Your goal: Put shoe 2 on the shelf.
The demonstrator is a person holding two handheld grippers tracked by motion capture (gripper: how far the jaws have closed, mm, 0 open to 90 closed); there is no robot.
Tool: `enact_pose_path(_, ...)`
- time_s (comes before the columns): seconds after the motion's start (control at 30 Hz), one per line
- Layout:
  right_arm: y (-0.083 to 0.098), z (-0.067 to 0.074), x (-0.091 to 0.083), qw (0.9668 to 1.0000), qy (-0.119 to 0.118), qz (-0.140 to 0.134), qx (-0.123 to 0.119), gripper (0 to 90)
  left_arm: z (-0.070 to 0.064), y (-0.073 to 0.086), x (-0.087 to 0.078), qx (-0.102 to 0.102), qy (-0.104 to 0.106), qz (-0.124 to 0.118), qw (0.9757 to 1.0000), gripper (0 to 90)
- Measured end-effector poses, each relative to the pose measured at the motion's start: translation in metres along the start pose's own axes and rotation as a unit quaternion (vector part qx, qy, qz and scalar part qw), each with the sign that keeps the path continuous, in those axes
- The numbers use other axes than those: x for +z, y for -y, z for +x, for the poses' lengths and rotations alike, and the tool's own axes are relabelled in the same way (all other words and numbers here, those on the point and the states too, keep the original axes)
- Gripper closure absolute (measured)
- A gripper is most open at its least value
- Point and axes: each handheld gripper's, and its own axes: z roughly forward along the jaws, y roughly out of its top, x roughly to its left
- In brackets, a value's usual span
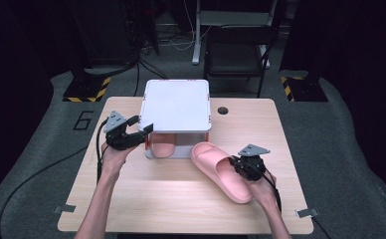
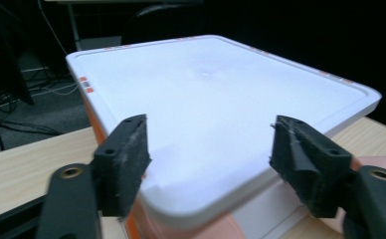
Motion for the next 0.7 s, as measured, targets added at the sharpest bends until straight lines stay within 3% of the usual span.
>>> enact_pose_path(0.17, -0.007, 0.015, 0.017, 0.9999, -0.003, 0.003, 0.014, 83.4, 0.002, -0.001, 0.015, 0.013, 0.009, 0.029, 0.9994, 38.0)
enact_pose_path(0.37, -0.023, 0.03, 0.038, 0.9996, 0.008, 0.003, 0.025, 83.3, 0.007, 0.001, 0.018, 0.008, 0.012, 0.034, 0.9993, 38.2)
enact_pose_path(0.5, -0.03, 0.038, 0.049, 0.9988, 0.036, 0.009, 0.031, 83.3, 0.007, 0.001, 0.018, 0.009, 0.013, 0.037, 0.9992, 37.9)
enact_pose_path(0.7, -0.032, 0.053, 0.065, 0.9932, 0.085, 0.013, 0.078, 83.3, 0.007, -0.001, 0.019, 0.011, 0.011, 0.043, 0.999, 37.9)
